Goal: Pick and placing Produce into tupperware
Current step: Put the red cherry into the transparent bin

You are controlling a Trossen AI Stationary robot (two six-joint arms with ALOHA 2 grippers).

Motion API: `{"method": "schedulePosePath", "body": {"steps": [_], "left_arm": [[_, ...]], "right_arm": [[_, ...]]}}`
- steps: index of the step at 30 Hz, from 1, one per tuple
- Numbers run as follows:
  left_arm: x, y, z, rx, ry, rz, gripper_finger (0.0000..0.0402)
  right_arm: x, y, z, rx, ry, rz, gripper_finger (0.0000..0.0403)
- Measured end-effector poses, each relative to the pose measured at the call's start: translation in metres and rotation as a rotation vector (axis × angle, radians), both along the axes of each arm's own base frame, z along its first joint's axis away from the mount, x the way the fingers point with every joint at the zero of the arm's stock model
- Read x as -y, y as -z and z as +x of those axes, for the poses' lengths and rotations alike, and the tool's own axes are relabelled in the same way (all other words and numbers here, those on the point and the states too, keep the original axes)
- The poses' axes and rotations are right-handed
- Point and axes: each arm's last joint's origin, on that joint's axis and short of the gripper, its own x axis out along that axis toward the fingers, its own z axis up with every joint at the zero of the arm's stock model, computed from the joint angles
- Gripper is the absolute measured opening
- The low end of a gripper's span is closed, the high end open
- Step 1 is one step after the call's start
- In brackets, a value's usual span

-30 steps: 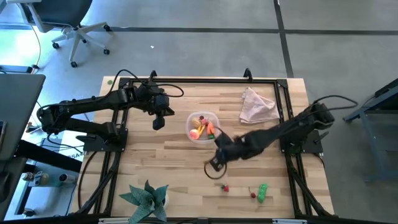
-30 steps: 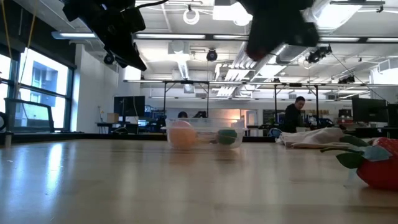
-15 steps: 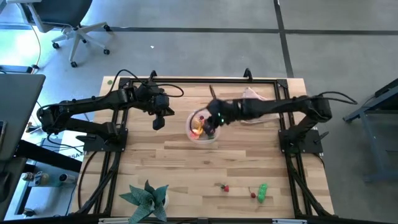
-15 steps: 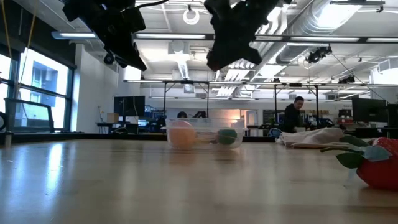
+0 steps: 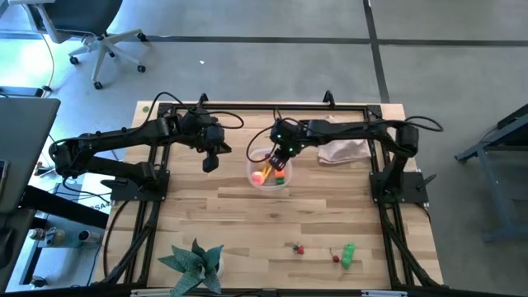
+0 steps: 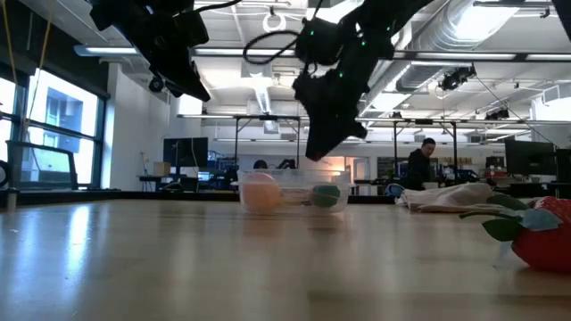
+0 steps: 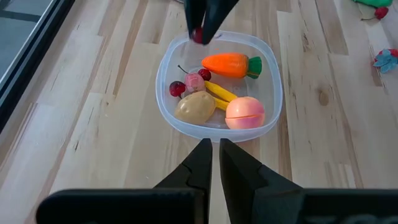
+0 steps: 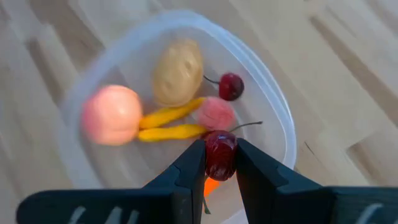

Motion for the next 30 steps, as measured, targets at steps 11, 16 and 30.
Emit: {"method": "schedulePosePath", "body": {"steps": [11, 16, 30], "left_arm": [[0.000, 0.000, 0.000, 0.000, 0.000, 0.000, 0.0021], [0.000, 0.000, 0.000, 0.000, 0.000, 0.000, 0.0021], [0.000, 0.000, 0.000, 0.000, 0.000, 0.000, 0.0021]], "right_arm": [[0.004, 0.037, 0.009, -0.097, -0.085, -0.014, 0.0068], [0.004, 0.037, 0.009, -0.094, -0.101, -0.023, 0.0068], [0.004, 0.037, 0.009, -0.094, -0.123, -0.035, 0.0094]]}}
